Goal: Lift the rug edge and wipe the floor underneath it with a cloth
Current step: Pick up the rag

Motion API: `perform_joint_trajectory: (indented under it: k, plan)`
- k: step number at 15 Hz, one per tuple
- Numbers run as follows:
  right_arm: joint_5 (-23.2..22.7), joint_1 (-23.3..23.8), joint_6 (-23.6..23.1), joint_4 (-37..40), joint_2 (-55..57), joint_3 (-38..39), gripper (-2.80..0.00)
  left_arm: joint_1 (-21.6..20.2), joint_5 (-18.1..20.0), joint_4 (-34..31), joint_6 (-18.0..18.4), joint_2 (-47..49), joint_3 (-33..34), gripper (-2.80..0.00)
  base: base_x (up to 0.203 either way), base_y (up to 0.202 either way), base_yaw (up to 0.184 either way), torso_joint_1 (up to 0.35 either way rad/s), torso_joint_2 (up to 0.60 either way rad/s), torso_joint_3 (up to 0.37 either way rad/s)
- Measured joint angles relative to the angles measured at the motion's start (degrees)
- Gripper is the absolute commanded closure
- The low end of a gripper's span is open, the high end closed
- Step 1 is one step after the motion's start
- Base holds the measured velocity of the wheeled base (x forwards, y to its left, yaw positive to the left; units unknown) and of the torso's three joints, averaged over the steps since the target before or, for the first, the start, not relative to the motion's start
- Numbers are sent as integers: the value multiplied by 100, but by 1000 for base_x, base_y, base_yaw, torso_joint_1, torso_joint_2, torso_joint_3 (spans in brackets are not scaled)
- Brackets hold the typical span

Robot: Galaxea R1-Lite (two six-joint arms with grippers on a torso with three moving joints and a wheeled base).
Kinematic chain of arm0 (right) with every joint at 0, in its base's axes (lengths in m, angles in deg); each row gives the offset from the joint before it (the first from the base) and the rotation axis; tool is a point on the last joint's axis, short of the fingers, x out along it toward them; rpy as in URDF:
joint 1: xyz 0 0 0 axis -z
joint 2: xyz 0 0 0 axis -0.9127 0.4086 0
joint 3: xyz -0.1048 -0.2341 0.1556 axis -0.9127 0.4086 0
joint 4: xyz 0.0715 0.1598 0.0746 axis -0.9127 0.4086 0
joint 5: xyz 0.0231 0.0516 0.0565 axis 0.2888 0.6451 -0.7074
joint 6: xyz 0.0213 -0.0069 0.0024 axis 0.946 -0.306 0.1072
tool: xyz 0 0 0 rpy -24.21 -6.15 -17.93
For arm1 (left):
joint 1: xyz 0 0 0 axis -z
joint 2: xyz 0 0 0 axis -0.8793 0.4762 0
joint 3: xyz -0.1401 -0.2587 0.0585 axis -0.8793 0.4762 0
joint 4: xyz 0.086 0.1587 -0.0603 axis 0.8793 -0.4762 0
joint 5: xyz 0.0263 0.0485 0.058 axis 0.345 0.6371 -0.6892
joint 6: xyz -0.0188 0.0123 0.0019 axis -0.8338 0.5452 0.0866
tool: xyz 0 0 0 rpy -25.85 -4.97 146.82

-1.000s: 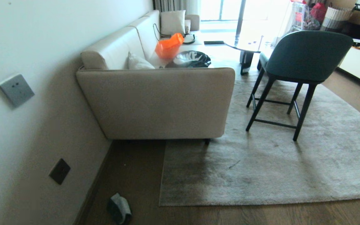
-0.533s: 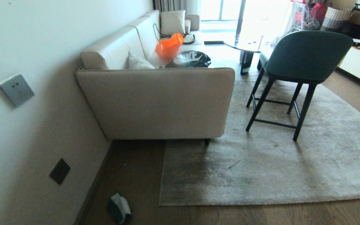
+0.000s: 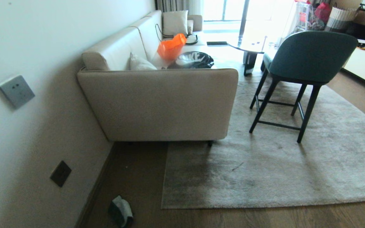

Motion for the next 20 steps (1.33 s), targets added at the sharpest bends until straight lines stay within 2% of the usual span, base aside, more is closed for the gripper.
perform_joint_trajectory:
  k: [14,20]
  plan:
    - [0,0,0,2,0,0,0,0,-7,-1,-33,0,0,0,0,0,0,0,0,0]
    - [0,0,0,2,0,0,0,0,-7,0,-41,0,0,0,0,0,0,2,2,-150]
